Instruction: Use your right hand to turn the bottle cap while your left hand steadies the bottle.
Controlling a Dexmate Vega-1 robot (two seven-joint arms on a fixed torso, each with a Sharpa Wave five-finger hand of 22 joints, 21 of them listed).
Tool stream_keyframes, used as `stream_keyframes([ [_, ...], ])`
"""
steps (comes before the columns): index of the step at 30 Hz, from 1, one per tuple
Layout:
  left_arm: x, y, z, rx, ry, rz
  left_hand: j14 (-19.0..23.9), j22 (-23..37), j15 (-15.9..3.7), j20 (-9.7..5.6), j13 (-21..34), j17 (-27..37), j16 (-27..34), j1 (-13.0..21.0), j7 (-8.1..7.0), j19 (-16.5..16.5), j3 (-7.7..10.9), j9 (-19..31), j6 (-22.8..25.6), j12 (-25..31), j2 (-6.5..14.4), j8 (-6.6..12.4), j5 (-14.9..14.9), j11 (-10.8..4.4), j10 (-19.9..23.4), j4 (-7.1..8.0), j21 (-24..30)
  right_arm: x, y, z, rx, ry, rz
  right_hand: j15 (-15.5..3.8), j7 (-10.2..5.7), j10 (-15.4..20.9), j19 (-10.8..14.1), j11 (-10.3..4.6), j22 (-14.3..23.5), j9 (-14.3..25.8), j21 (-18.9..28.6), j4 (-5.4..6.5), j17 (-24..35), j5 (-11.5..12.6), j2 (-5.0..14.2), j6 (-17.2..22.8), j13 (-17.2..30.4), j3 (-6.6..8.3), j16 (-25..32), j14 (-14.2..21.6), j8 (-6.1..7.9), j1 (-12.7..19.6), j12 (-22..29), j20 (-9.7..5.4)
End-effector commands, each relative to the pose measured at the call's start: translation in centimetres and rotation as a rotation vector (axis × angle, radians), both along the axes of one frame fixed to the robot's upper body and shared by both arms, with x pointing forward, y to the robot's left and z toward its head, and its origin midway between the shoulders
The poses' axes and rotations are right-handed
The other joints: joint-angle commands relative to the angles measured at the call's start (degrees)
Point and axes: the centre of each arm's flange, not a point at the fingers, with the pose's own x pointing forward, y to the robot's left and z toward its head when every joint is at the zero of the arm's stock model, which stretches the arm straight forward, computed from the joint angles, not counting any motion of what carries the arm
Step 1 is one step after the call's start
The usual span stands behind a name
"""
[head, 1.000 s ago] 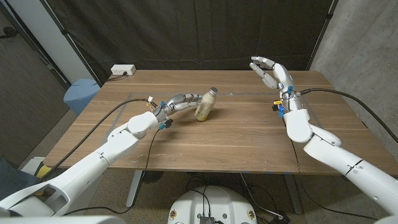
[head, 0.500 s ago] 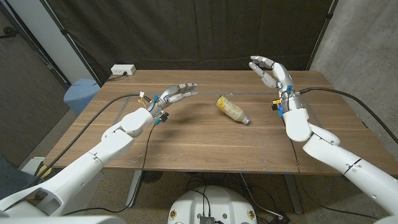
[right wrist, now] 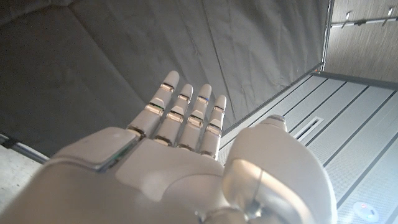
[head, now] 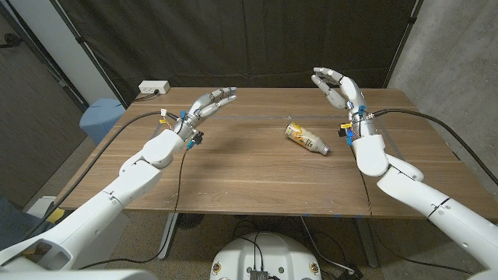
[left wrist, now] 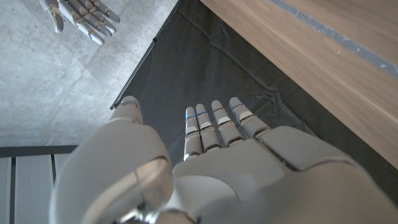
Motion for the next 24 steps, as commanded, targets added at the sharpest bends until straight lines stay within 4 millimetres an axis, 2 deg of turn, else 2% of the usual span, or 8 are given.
stream_keyframes([
  [1,-0.4,1.9,1.4,-0.092,-0.018,-0.038,-0.4,0.0,0.05,-0.20,0.1,0.2,0.3,-1.0,0.25,-0.1,-0.12,0.0,-0.5,0.5,0.3,0.20,-0.1,0.66,0.0,0.76,0.4,0.8,-0.4,-0.2,0.080,0.064,0.112,-1.55,1.08,-0.4,0.6,0.77,-0.1,0.1,-0.2,0.32,0.0,0.3,0.03,-0.5,-0.1,-0.24,0.4,-0.3,-0.34,-0.8,0.0,-2.03],
  [3,-0.1,2.1,1.4,-0.107,-0.003,-0.053,-0.3,0.0,0.31,-0.68,0.0,0.1,0.4,-2.0,0.36,1.3,-0.56,0.0,-0.5,0.5,0.3,0.28,-0.1,1.10,-0.2,1.35,1.0,0.9,-0.5,-0.3,0.094,0.073,0.120,-1.58,1.50,-0.5,1.0,0.89,-0.1,0.1,-0.2,0.37,0.0,0.3,0.00,-0.5,-0.1,-0.29,0.4,-0.3,-0.29,-1.0,0.0,-2.34],
  [6,0.4,2.4,1.2,-0.138,0.031,-0.106,0.8,0.0,0.64,-0.40,0.0,0.1,0.8,-3.2,0.74,3.5,-1.12,-0.1,-0.7,0.8,0.2,0.36,0.0,1.65,0.2,1.97,1.8,1.1,-0.7,-0.5,0.118,0.087,0.131,-1.55,2.39,-0.1,1.8,1.33,-0.1,0.1,0.0,0.42,0.0,0.2,-0.05,-0.2,-0.1,-0.35,0.7,0.1,-0.14,-1.3,0.3,-2.67],
  [11,0.9,2.9,0.9,-0.188,0.065,-0.176,1.2,0.0,0.71,-0.76,0.0,0.1,0.9,-3.7,0.82,4.0,-1.40,-0.2,-0.6,0.9,0.2,0.46,0.1,1.72,0.5,2.24,1.9,1.4,-0.9,-0.8,0.157,0.113,0.161,-1.52,2.68,0.3,2.2,1.51,-0.1,0.0,0.0,0.45,0.0,0.2,-0.12,-0.2,-0.1,-0.41,0.8,0.3,-0.08,-1.5,0.4,-2.75],
  [24,0.8,3.2,0.7,-0.184,0.070,-0.164,2.8,0.1,0.82,-0.49,-0.1,0.1,1.3,-4.8,1.16,5.6,-2.04,-0.3,0.6,1.2,0.0,0.98,0.2,1.78,1.3,2.71,2.4,1.6,-1.0,-1.0,0.179,0.137,0.162,-1.27,2.75,0.6,2.9,1.24,-0.1,0.0,0.0,0.56,0.0,0.2,-0.19,-0.2,-0.1,-0.53,1.1,1.1,-0.05,-1.9,0.6,-2.43],
])
